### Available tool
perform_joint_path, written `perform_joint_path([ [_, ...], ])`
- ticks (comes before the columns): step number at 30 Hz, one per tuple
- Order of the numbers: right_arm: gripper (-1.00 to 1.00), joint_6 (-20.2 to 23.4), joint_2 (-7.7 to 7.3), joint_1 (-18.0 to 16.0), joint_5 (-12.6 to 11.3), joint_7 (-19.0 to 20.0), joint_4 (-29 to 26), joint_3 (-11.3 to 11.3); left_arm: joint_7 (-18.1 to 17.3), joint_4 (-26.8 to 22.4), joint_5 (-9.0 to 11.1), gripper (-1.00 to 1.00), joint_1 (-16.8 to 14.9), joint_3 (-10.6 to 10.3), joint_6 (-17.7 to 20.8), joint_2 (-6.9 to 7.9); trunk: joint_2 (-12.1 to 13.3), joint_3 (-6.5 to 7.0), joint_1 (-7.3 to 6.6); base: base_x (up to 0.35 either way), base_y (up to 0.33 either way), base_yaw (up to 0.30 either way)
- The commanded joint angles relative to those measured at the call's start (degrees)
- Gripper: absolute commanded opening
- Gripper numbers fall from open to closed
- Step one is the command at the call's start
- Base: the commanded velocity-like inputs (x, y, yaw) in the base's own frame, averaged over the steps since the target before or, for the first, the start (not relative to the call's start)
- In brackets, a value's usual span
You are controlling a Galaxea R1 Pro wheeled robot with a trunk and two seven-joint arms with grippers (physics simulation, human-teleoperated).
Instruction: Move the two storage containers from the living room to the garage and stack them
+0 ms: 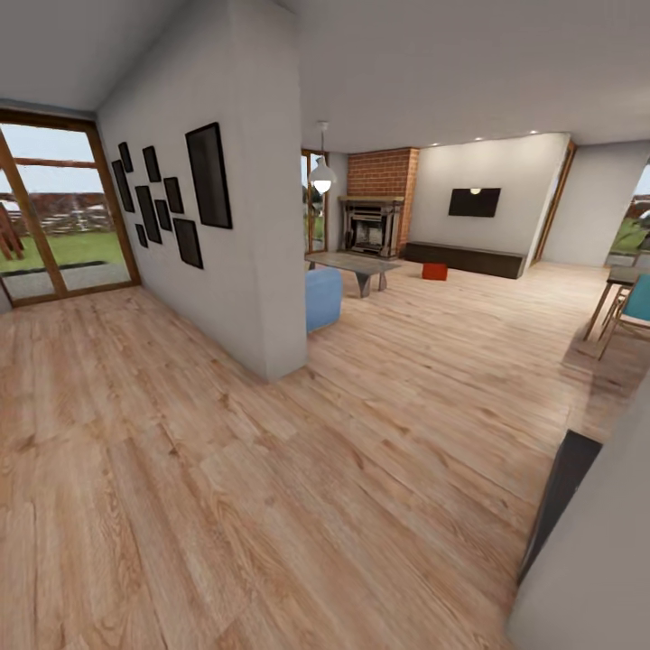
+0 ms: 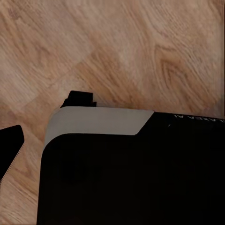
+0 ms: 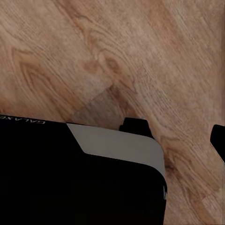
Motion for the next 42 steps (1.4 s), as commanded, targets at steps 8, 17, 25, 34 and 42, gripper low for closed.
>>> perform_joint_path([
  [8,1.00,-0.3,0.02,-0.1,-0.5,0.0,0.2,0.5,0.1,0.0,0.5,1.00,-0.1,0.0,-0.1,-0.02,0.0,-0.06,0.03,0.323,0.000,0.000],
  [17,1.00,-0.3,0.02,-0.1,-0.5,0.0,0.2,0.5,0.1,0.0,0.5,1.00,-0.1,0.0,-0.1,-0.02,0.0,-0.06,0.03,0.323,0.000,0.000],
  [25,1.00,-0.3,-0.01,-0.1,-0.5,0.0,0.2,0.5,0.1,0.1,0.5,1.00,-0.1,0.0,-0.1,-0.02,0.0,-0.06,0.03,0.323,0.000,0.000],
  [34,1.00,-0.3,0.02,-0.1,-0.5,0.0,0.2,0.5,0.1,0.1,0.5,1.00,-0.1,0.0,-0.1,-0.02,0.0,-0.06,0.03,0.323,0.000,0.000],
  [42,1.00,-0.3,0.02,-0.1,-0.3,0.0,0.1,0.6,0.1,0.1,0.5,1.00,-0.1,0.0,-0.1,-0.02,0.0,-0.06,0.03,0.323,0.000,-0.077],
])
